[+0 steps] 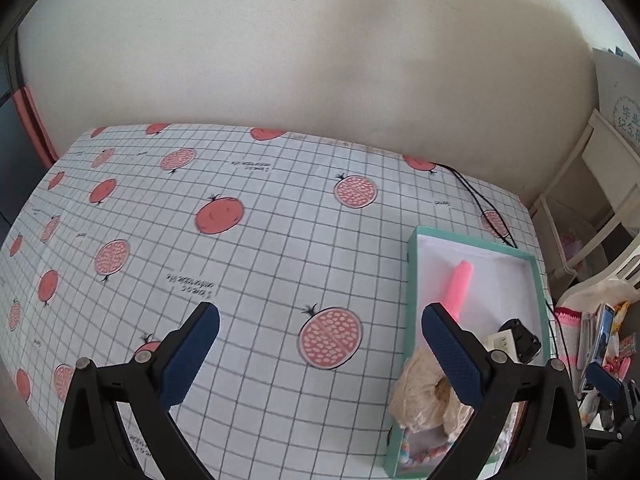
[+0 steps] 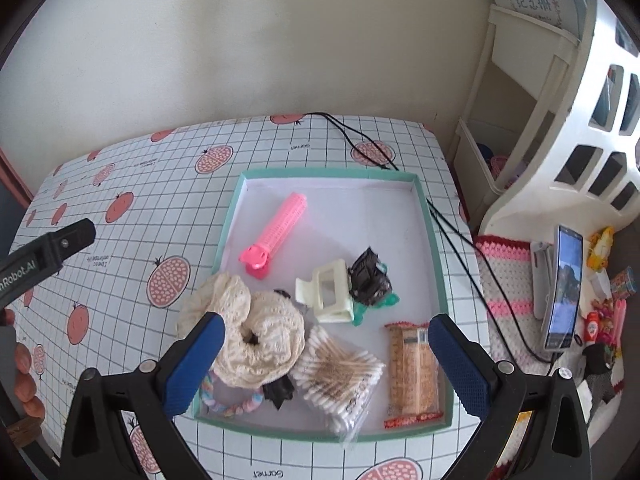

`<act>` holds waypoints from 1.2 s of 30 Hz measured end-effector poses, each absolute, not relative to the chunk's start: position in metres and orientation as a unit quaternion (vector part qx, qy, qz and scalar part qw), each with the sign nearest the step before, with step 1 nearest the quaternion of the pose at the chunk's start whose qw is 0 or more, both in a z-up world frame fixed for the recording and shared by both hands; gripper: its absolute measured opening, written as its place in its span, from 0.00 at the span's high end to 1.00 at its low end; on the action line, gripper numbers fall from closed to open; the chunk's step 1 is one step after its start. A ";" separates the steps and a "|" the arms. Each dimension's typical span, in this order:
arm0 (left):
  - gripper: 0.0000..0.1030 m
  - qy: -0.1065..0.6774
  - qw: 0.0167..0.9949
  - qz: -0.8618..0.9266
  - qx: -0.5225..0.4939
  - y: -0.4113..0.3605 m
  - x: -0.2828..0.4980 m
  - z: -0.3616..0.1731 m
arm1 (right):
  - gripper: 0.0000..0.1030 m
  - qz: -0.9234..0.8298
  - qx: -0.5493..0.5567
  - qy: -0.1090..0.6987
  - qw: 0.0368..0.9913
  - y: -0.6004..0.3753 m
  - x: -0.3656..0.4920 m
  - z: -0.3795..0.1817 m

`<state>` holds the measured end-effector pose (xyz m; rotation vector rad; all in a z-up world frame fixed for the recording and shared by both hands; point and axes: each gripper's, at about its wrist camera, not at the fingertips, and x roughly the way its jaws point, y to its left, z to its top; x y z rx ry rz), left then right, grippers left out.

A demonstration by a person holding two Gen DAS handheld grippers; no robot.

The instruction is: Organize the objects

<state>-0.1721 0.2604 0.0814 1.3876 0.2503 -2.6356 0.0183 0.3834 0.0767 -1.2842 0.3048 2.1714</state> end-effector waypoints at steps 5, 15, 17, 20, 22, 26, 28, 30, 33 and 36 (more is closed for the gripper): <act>0.02 0.081 0.082 -0.876 0.468 0.256 -0.148 0.082 | 0.00 0.814 -0.485 0.120 0.296 0.370 0.033 0.070; 0.02 0.066 0.070 -0.872 0.481 0.257 -0.115 0.080 | 0.00 0.816 -0.482 0.136 0.290 0.352 0.058 0.064; 0.02 0.066 0.073 -0.867 0.488 0.256 -0.110 0.077 | 0.00 0.815 -0.483 0.142 0.285 0.349 0.061 0.062; 0.02 0.068 0.077 -0.860 0.499 0.254 -0.102 0.073 | 0.00 0.813 -0.488 0.147 0.281 0.345 0.066 0.058; 0.02 0.074 0.073 -0.856 0.506 0.252 -0.095 0.070 | 0.00 0.811 -0.492 0.149 0.279 0.343 0.068 0.056; 0.02 0.084 0.068 -0.852 0.512 0.251 -0.082 0.068 | 0.00 0.806 -0.503 0.143 0.278 0.336 0.071 0.052; 0.02 0.087 0.065 -0.848 0.518 0.251 -0.076 0.065 | 0.00 0.803 -0.508 0.140 0.277 0.334 0.072 0.050; 0.02 0.091 0.063 -0.841 0.529 0.249 -0.070 0.059 | 0.00 0.801 -0.512 0.137 0.276 0.331 0.073 0.048; 0.02 0.099 0.061 -0.827 0.551 0.247 -0.062 0.048 | 0.00 0.800 -0.518 0.128 0.275 0.325 0.074 0.046; 0.02 0.102 0.062 -0.812 0.571 0.245 -0.056 0.035 | 0.00 0.799 -0.521 0.122 0.274 0.320 0.076 0.046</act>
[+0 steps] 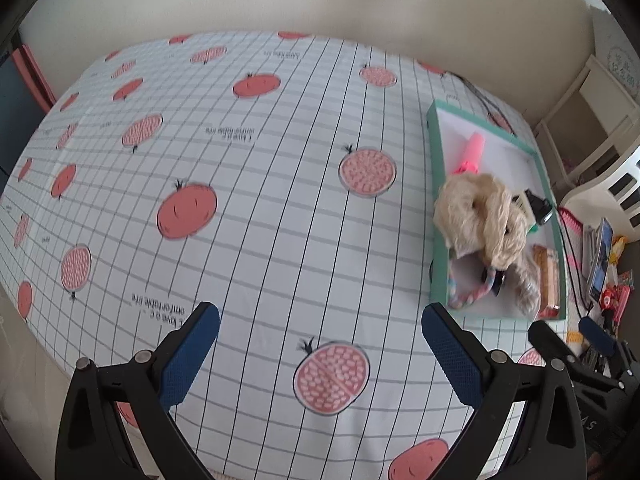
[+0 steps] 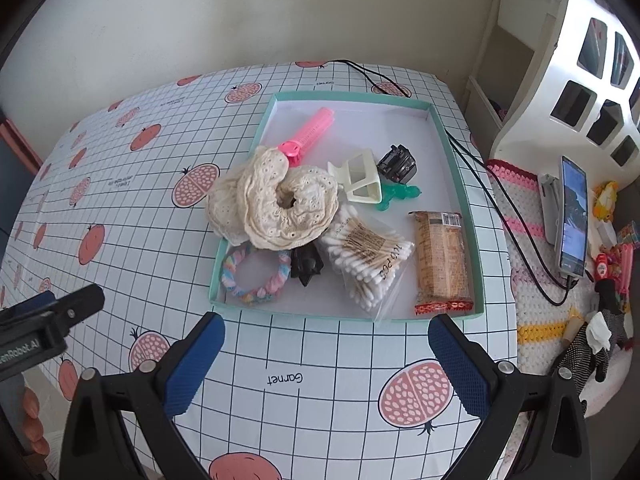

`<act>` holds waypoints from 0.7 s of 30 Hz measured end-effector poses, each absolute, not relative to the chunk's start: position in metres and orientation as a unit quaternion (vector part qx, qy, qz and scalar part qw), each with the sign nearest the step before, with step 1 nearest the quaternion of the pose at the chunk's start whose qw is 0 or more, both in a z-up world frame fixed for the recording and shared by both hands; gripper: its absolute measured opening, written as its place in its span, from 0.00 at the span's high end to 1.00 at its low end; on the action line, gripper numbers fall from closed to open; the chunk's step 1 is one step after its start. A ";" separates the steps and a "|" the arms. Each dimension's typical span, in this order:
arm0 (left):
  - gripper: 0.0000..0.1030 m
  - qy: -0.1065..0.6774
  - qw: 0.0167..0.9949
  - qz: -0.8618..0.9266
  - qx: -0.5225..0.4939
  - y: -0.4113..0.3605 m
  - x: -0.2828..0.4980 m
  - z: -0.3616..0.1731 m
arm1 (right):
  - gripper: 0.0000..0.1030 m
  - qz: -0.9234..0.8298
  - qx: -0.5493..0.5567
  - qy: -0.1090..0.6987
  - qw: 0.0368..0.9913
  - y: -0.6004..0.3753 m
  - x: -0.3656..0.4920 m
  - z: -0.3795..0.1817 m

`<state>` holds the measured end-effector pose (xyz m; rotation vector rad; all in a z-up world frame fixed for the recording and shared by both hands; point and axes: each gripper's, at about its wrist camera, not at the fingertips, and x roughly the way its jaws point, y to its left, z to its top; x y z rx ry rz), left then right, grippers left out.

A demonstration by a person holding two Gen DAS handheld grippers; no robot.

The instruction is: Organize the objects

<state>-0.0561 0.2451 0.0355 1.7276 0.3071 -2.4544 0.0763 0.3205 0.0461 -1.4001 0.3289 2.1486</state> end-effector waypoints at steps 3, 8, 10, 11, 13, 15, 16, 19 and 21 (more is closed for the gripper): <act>0.02 0.097 0.071 -0.805 0.581 0.244 -0.053 0.029 | 0.00 0.798 -0.522 0.122 0.275 0.317 0.079 0.046; 0.02 0.089 0.080 -0.813 0.569 0.243 -0.047 0.033 | 0.00 0.798 -0.522 0.123 0.275 0.316 0.081 0.047; 0.02 0.090 0.075 -0.815 0.568 0.244 -0.045 0.034 | 0.00 0.800 -0.520 0.123 0.275 0.315 0.081 0.048; 0.02 0.091 0.071 -0.815 0.567 0.245 -0.043 0.034 | 0.00 0.800 -0.519 0.121 0.275 0.315 0.082 0.048; 0.02 0.089 0.064 -0.814 0.570 0.246 -0.043 0.031 | 0.00 0.801 -0.519 0.119 0.275 0.313 0.083 0.048; 0.02 0.087 0.062 -0.814 0.571 0.248 -0.041 0.030 | 0.00 0.800 -0.518 0.119 0.276 0.313 0.084 0.048; 0.02 0.085 0.062 -0.815 0.570 0.249 -0.041 0.030 | 0.00 0.800 -0.519 0.119 0.277 0.313 0.083 0.048; 0.02 0.082 0.062 -0.818 0.566 0.250 -0.041 0.033 | 0.00 0.799 -0.520 0.120 0.278 0.314 0.083 0.048; 0.02 0.084 0.064 -0.819 0.564 0.250 -0.039 0.032 | 0.00 0.799 -0.520 0.119 0.277 0.314 0.083 0.048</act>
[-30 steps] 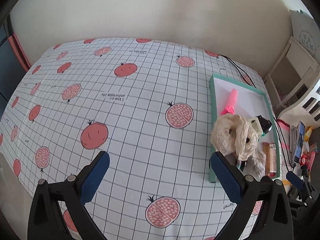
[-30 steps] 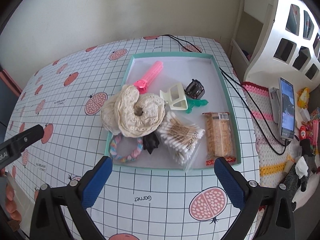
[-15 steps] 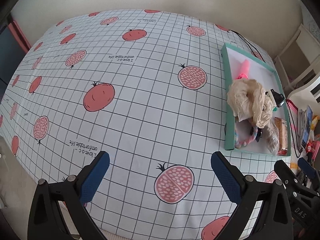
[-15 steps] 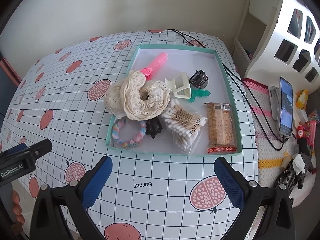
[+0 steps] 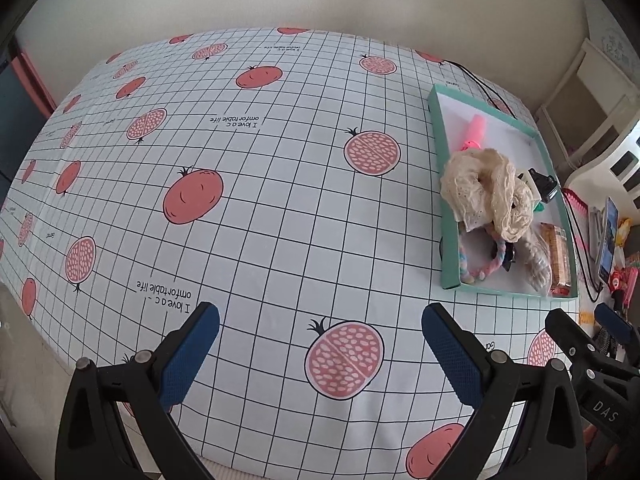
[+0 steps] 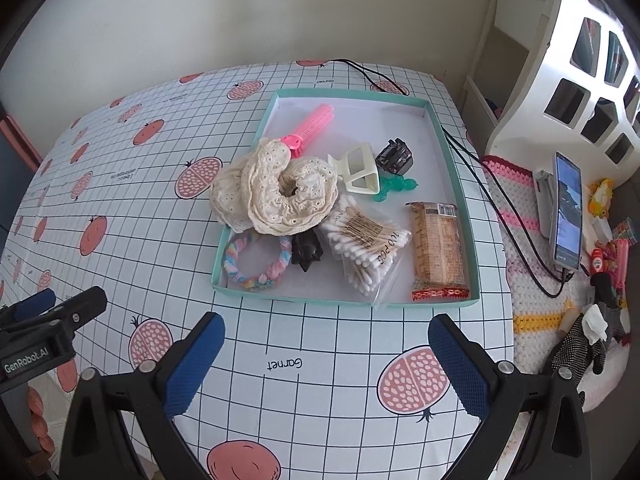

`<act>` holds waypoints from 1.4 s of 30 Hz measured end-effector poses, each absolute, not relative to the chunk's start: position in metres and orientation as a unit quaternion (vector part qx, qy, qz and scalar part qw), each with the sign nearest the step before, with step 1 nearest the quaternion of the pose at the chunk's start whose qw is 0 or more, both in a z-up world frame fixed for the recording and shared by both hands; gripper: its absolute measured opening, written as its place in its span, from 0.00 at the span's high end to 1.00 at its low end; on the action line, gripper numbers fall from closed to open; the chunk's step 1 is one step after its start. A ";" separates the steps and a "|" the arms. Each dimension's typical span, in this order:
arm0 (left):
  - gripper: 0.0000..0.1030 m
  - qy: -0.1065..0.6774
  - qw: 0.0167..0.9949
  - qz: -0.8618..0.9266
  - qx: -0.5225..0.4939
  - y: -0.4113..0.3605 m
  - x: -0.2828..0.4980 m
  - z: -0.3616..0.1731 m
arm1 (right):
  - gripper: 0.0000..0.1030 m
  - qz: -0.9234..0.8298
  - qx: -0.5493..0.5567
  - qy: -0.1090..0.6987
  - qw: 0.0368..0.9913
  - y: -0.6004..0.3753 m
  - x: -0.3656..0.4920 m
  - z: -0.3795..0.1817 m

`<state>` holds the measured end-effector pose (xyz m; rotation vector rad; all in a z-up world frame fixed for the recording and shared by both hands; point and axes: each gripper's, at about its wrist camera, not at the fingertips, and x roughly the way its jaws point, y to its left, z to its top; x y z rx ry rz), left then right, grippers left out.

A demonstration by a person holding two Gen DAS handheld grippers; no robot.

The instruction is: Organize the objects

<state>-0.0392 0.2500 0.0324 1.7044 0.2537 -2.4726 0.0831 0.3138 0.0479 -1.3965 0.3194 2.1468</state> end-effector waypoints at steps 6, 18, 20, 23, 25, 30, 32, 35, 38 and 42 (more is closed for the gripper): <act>0.02 0.092 0.067 -0.816 0.567 0.247 -0.039 0.030 | 0.00 0.798 -0.522 0.119 0.277 0.314 0.082 0.046; 0.02 0.091 0.069 -0.814 0.569 0.249 -0.038 0.028 | 0.00 0.797 -0.524 0.119 0.275 0.314 0.082 0.043; 0.02 0.090 0.069 -0.814 0.570 0.248 -0.038 0.028 | 0.00 0.797 -0.525 0.120 0.275 0.314 0.082 0.042; 0.02 0.090 0.068 -0.813 0.571 0.247 -0.038 0.028 | 0.00 0.796 -0.525 0.120 0.276 0.314 0.082 0.042; 0.02 0.091 0.068 -0.812 0.572 0.245 -0.038 0.027 | 0.00 0.796 -0.525 0.120 0.276 0.314 0.082 0.042; 0.02 0.093 0.069 -0.811 0.573 0.245 -0.037 0.027 | 0.00 0.796 -0.525 0.120 0.276 0.314 0.082 0.042; 0.02 0.094 0.068 -0.810 0.574 0.245 -0.037 0.026 | 0.00 0.796 -0.525 0.120 0.276 0.314 0.082 0.042; 0.02 0.096 0.068 -0.808 0.577 0.245 -0.037 0.025 | 0.00 0.796 -0.525 0.121 0.276 0.313 0.082 0.042; 0.02 0.097 0.067 -0.808 0.578 0.246 -0.036 0.024 | 0.00 0.796 -0.525 0.121 0.276 0.313 0.082 0.042; 0.02 0.099 0.066 -0.807 0.578 0.247 -0.036 0.024 | 0.00 0.796 -0.525 0.121 0.277 0.313 0.082 0.042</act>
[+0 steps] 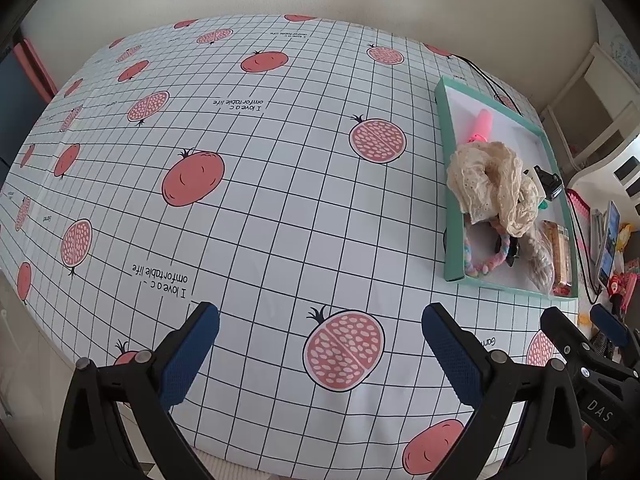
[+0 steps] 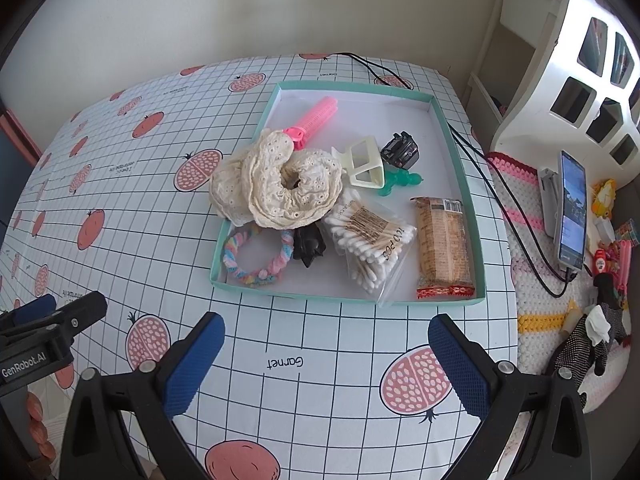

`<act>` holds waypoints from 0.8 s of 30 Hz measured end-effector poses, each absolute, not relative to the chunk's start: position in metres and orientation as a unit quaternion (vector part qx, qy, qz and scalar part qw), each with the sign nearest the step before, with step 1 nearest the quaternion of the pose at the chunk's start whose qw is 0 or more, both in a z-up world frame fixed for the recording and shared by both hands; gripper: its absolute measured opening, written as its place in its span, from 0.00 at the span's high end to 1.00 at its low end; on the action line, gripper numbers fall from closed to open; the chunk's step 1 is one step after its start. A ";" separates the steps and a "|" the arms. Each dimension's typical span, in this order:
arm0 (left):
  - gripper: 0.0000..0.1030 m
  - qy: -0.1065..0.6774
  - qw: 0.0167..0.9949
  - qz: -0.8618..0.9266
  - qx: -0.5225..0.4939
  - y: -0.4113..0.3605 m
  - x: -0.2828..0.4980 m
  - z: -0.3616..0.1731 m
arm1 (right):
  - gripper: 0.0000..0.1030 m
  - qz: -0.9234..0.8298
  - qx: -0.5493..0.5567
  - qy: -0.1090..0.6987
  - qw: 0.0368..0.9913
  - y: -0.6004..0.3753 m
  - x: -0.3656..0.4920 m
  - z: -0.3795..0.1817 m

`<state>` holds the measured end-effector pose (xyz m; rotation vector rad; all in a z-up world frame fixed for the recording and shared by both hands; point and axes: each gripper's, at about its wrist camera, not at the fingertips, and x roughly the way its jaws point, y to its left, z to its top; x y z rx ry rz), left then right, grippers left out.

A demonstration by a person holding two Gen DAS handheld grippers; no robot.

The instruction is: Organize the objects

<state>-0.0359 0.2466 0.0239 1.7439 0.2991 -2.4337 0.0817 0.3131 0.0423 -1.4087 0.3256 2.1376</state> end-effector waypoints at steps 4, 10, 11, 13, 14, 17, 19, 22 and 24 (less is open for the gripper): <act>0.02 0.105 0.065 -0.805 0.581 0.247 -0.035 0.023 | 0.00 0.796 -0.525 0.121 0.277 0.313 0.082 0.042; 0.02 0.108 0.061 -0.805 0.581 0.246 -0.034 0.023 | 0.00 0.796 -0.525 0.121 0.277 0.313 0.082 0.042; 0.02 0.108 0.059 -0.805 0.581 0.246 -0.034 0.023 | 0.00 0.795 -0.525 0.121 0.277 0.313 0.082 0.042; 0.02 0.107 0.058 -0.805 0.581 0.246 -0.034 0.023 | 0.00 0.795 -0.526 0.121 0.277 0.312 0.082 0.042; 0.02 0.106 0.057 -0.805 0.581 0.246 -0.034 0.023 | 0.00 0.795 -0.526 0.121 0.277 0.312 0.082 0.042; 0.02 0.106 0.055 -0.806 0.580 0.246 -0.034 0.024 | 0.00 0.795 -0.526 0.121 0.277 0.312 0.082 0.042; 0.02 0.106 0.055 -0.806 0.580 0.246 -0.034 0.024 | 0.00 0.795 -0.526 0.121 0.277 0.312 0.083 0.042; 0.02 0.106 0.055 -0.806 0.579 0.246 -0.034 0.024 | 0.00 0.795 -0.526 0.120 0.277 0.311 0.082 0.042; 0.02 0.106 0.055 -0.808 0.577 0.246 -0.033 0.026 | 0.00 0.795 -0.527 0.120 0.277 0.311 0.083 0.041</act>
